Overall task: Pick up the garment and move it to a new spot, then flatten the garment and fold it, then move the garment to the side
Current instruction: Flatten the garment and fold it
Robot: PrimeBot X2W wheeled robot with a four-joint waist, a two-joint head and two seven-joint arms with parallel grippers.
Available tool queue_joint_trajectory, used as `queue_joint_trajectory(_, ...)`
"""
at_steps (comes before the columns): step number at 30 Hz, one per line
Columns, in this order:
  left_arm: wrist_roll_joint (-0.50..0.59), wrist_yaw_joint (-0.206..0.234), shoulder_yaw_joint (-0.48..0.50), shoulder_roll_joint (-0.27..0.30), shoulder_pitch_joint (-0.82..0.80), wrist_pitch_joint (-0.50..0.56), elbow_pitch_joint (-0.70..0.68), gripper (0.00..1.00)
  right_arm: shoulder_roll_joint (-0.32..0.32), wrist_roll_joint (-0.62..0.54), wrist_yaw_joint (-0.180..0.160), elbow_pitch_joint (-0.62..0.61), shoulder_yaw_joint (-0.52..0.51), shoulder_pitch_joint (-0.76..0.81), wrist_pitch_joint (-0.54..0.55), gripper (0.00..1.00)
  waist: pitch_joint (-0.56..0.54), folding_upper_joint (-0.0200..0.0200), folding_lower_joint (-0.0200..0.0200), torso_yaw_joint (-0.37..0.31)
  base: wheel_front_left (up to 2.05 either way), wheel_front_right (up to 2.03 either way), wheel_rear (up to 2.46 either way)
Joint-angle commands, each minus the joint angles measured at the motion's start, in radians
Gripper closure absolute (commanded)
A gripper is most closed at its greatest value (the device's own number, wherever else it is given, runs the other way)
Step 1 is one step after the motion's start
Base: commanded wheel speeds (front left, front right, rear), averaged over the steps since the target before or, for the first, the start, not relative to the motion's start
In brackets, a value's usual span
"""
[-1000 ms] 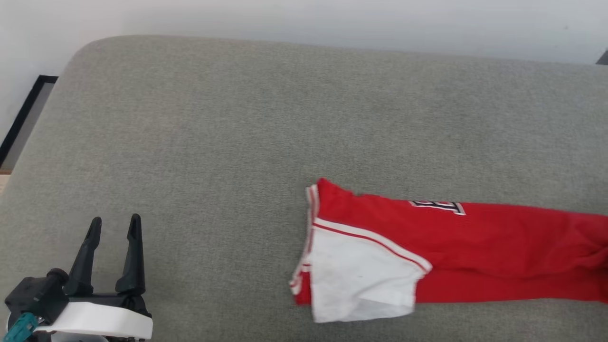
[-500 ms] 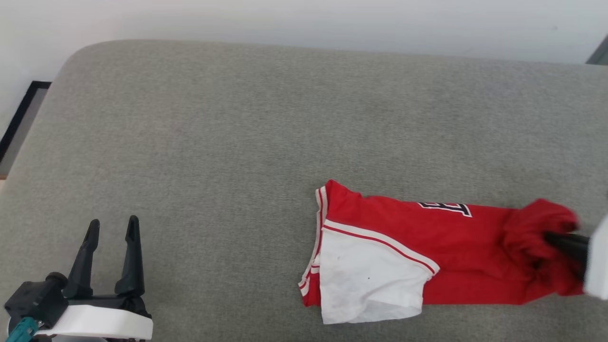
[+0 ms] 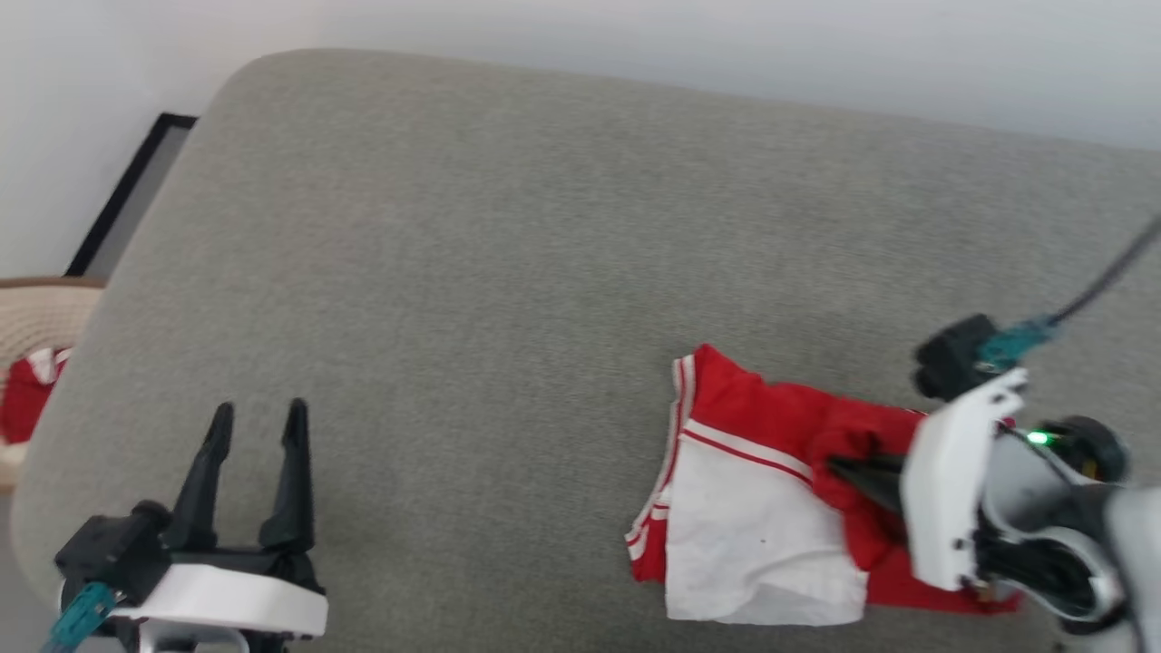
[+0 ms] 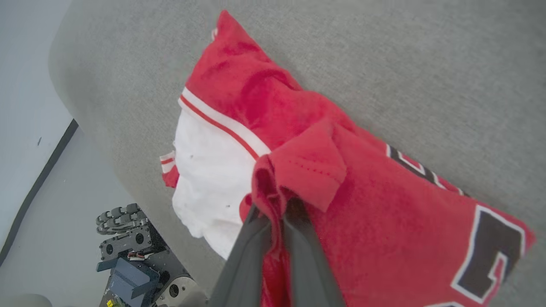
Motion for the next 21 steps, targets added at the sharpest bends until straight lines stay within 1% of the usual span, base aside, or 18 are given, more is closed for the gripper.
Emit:
queue_joint_trajectory(1,-0.001,-0.002,-0.009,0.003,-0.019,-0.005,0.002,0.00,0.012,0.002,0.000,0.020,0.033,-0.024,-0.014,1.00,0.006,-0.0001,0.0000,0.024,0.00,0.00,0.00)
queue_joint_trajectory(8,-0.018,-0.002,-0.034,0.001,-0.048,-0.005,0.006,0.00,0.046,-0.004,0.000,0.151,0.169,-0.124,-0.091,1.00,0.021,-0.0001,0.0000,0.075,0.00,0.00,0.00)
queue_joint_trajectory(12,-0.022,-0.002,-0.037,0.000,-0.058,-0.005,0.006,0.00,0.064,0.012,0.000,0.228,0.233,-0.169,-0.138,1.00,0.026,-0.0001,0.0000,0.090,0.00,0.00,0.00)
queue_joint_trajectory(15,-0.023,-0.002,-0.034,-0.002,-0.062,-0.005,0.004,0.00,0.070,0.016,0.000,0.259,0.262,-0.193,-0.164,1.00,0.027,-0.0001,0.0000,0.094,0.00,0.00,0.00)
queue_joint_trajectory(16,-0.024,-0.002,-0.033,-0.003,-0.063,-0.005,0.002,0.00,0.068,0.012,0.000,0.275,0.271,-0.205,-0.179,0.80,0.028,-0.0001,0.0000,0.094,0.00,0.00,0.00)
queue_joint_trajectory(17,-0.024,-0.002,-0.034,-0.003,-0.064,-0.005,0.002,0.00,0.067,0.014,0.000,0.291,0.281,-0.211,-0.190,0.32,0.029,-0.0001,0.0000,0.095,0.00,0.00,0.00)
queue_joint_trajectory(18,-0.025,-0.002,-0.034,-0.004,-0.064,-0.005,0.002,0.00,0.065,0.017,0.000,0.301,0.292,-0.216,-0.197,0.00,0.028,-0.0001,0.0000,0.096,0.00,0.00,0.00)
queue_joint_trajectory(21,-0.029,-0.002,-0.027,-0.005,-0.062,-0.005,0.000,0.00,0.058,0.028,0.000,0.312,0.312,-0.236,-0.214,0.00,0.025,-0.0001,0.0000,0.088,0.00,0.00,0.00)
